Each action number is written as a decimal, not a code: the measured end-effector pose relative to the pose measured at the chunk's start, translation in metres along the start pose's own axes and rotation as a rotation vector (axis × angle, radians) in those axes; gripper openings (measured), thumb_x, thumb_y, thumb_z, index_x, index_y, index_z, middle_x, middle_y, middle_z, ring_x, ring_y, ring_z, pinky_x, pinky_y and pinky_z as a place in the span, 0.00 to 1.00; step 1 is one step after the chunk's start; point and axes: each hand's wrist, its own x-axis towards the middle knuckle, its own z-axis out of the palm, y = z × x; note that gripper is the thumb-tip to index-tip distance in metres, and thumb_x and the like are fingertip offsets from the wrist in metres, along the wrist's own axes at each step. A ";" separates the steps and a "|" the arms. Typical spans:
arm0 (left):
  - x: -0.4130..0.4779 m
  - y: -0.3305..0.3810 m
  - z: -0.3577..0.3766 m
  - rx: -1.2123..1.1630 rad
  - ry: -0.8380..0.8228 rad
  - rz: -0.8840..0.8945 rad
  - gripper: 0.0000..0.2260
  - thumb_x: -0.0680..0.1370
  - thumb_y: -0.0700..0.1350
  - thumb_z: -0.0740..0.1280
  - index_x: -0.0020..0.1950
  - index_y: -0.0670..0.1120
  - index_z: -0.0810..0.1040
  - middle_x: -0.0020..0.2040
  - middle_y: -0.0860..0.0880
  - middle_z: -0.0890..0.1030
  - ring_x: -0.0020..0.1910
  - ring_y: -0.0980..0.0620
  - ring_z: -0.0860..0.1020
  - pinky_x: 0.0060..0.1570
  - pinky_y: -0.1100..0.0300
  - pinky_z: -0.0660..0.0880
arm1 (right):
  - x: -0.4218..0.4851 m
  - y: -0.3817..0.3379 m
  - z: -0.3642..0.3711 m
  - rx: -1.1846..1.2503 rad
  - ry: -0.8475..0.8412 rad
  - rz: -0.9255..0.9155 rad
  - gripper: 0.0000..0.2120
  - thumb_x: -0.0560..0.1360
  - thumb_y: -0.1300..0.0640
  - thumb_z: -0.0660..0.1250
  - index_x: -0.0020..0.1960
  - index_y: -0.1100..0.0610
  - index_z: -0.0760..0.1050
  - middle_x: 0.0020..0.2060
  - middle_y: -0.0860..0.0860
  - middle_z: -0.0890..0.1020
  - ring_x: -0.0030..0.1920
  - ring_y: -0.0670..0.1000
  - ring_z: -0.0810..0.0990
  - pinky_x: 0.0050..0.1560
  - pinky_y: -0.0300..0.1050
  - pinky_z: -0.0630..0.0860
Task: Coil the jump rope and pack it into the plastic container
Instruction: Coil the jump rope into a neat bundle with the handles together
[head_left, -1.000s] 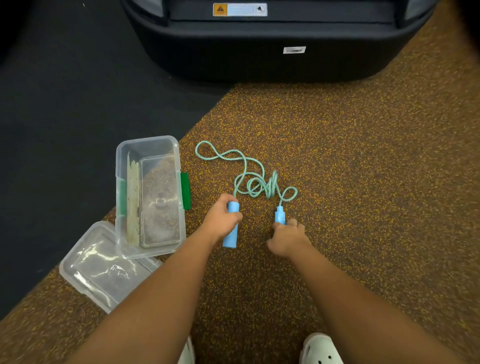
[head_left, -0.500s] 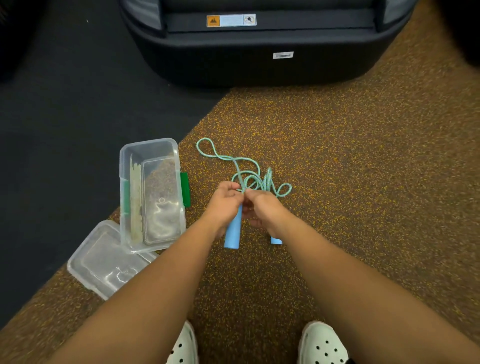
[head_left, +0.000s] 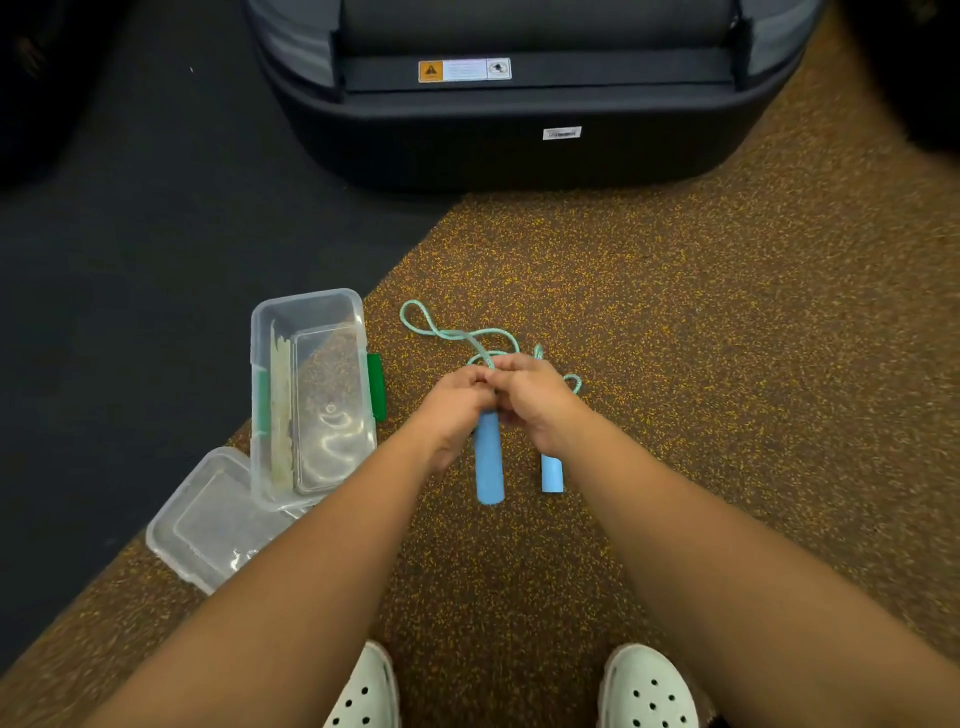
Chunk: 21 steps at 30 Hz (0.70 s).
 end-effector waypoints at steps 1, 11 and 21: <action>-0.001 0.001 0.001 0.013 0.000 0.003 0.10 0.76 0.29 0.57 0.46 0.41 0.75 0.35 0.46 0.77 0.35 0.51 0.74 0.38 0.58 0.75 | -0.002 -0.003 0.000 0.018 0.009 -0.005 0.09 0.78 0.62 0.61 0.58 0.56 0.72 0.36 0.52 0.76 0.30 0.47 0.70 0.27 0.38 0.67; -0.009 0.020 -0.003 0.242 0.006 0.058 0.12 0.81 0.43 0.58 0.58 0.35 0.70 0.20 0.49 0.66 0.20 0.49 0.72 0.26 0.60 0.72 | -0.009 -0.026 0.003 -0.064 -0.020 -0.168 0.15 0.79 0.66 0.52 0.56 0.58 0.76 0.38 0.55 0.78 0.24 0.45 0.75 0.23 0.32 0.68; -0.021 0.037 -0.023 0.094 -0.115 0.058 0.09 0.79 0.43 0.63 0.41 0.41 0.77 0.26 0.45 0.78 0.31 0.48 0.80 0.27 0.62 0.75 | -0.014 -0.026 0.005 -0.223 -0.033 -0.272 0.08 0.78 0.66 0.59 0.50 0.58 0.76 0.29 0.52 0.75 0.26 0.49 0.72 0.24 0.39 0.70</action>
